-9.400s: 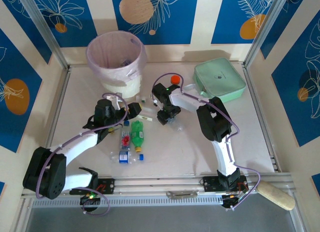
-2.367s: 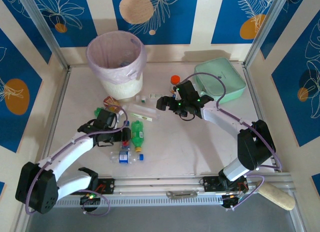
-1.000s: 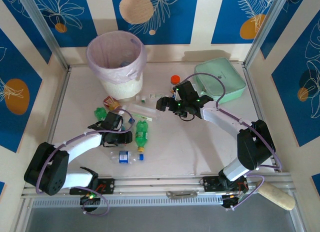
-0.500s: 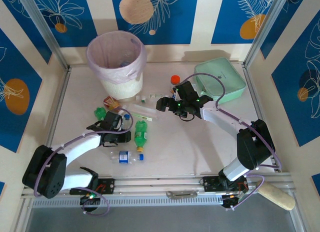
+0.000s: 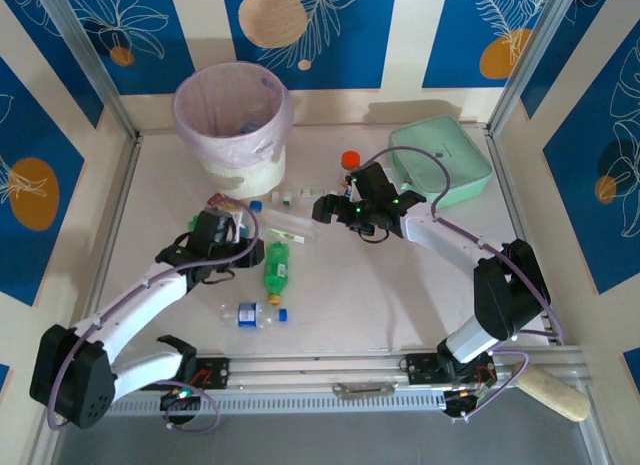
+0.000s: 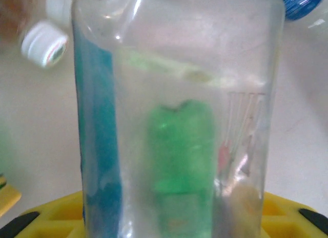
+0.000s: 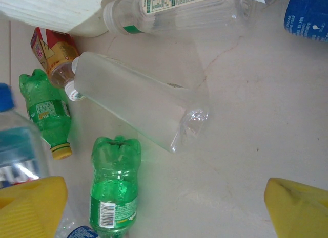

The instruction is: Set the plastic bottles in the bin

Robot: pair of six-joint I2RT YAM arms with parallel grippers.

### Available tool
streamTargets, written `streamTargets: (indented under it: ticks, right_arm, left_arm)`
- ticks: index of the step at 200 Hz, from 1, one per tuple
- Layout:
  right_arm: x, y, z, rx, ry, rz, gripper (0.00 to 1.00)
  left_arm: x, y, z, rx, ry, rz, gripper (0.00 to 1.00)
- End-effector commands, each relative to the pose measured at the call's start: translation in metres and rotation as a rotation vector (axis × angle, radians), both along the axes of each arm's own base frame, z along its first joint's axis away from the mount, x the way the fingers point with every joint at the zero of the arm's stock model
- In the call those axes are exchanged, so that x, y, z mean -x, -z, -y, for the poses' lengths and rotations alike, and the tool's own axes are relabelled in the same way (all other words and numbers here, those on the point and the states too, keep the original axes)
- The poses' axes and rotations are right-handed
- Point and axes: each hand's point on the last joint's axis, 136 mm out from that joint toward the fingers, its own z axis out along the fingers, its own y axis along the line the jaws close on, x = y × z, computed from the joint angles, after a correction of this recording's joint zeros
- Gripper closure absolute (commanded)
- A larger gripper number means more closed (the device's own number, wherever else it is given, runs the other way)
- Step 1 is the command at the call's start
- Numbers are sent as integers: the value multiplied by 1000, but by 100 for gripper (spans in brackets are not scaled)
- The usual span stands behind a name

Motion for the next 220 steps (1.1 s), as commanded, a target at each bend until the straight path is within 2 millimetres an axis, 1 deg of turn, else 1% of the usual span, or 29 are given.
streamTargets:
  ticks: [1,29,66,98,121,149,162,175,197,220]
  right_arm:
    - [-2,-4,-5,-8,-7,-1,1]
    - [-2,-5,-6,-14,-8,0,1]
    - [-2,-6,-5,-9,-10,5,1]
    - [2,-4,7,35,9,13,1]
    - [7,-3,17,53,25,16,1]
    - [10,-1,27,51,44,13,1]
    - [11,-1,31,51,51,14,1]
    - [13,-2,34,48,58,17,1]
    - [15,-4,41,50,71,23,1]
    - [17,-6,49,52,87,29,1]
  left_arm:
    - [-7,-45,20,82,68,91,54]
    - [-25,-89,32,119,94,213,54]
    - [-60,-150,48,153,116,392,55]
    - [-88,-194,63,133,161,488,55]
    - [-105,-225,66,78,181,557,55]
    - [-130,-259,54,-27,165,641,55]
    - [-144,-269,46,-74,149,662,56]
    - [-158,-277,32,-116,127,673,56]
    - [-183,-277,6,-180,83,657,56]
    - [-203,-273,-23,-236,33,628,56]
